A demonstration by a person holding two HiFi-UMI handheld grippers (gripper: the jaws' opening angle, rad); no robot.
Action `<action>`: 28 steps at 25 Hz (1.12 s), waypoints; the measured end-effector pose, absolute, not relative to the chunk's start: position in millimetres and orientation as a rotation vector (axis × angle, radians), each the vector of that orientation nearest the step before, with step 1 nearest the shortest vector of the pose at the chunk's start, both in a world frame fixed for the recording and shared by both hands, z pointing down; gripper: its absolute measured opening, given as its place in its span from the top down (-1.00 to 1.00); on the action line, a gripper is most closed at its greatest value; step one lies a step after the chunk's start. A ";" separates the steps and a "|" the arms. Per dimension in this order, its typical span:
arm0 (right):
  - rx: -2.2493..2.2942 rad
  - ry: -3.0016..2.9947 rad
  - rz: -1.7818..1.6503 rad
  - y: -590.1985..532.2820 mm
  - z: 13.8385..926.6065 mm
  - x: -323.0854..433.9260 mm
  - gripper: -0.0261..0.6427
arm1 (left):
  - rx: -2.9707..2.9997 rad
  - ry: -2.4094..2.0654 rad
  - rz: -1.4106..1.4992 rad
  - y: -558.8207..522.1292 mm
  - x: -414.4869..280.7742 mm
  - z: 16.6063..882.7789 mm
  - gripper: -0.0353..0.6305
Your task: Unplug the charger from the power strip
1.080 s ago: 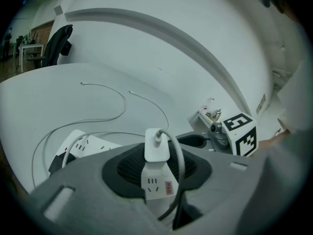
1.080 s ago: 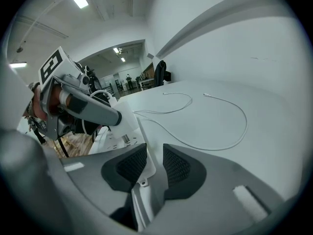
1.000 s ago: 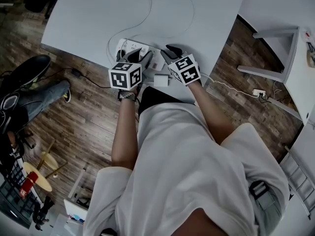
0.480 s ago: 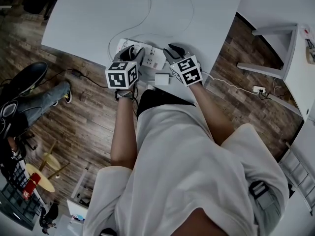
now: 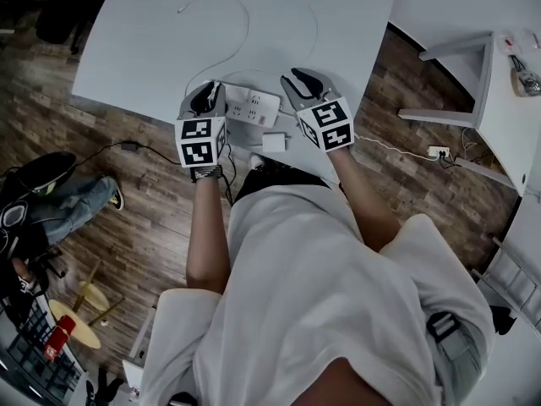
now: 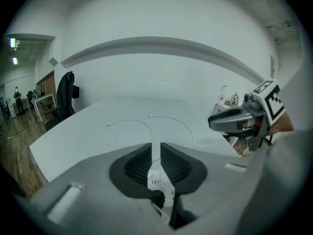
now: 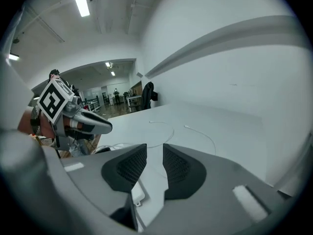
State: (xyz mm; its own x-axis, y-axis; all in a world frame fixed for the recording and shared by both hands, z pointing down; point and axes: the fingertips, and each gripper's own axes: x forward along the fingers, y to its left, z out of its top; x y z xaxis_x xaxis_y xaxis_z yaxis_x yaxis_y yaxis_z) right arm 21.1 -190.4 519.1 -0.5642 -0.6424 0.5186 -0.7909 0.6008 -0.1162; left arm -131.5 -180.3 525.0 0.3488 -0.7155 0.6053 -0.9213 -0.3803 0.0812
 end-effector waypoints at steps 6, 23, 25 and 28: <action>1.261 -2.469 0.341 -203.8 445.3 27.2 0.69 | 2.297 -1.445 0.602 -182.7 -130.3 480.6 0.88; 1.413 -2.647 -0.281 -199.8 216.4 16.4 0.92 | 2.719 -1.669 0.243 -189.5 -124.4 247.5 0.88; 1.422 -2.675 -0.318 -195.6 196.3 14.1 0.92 | 2.744 -1.691 0.221 -186.2 -125.0 228.3 0.88; 1.421 -2.707 -0.367 -187.6 173.5 8.8 0.92 | 2.769 -1.720 0.192 -180.6 -126.1 208.0 0.88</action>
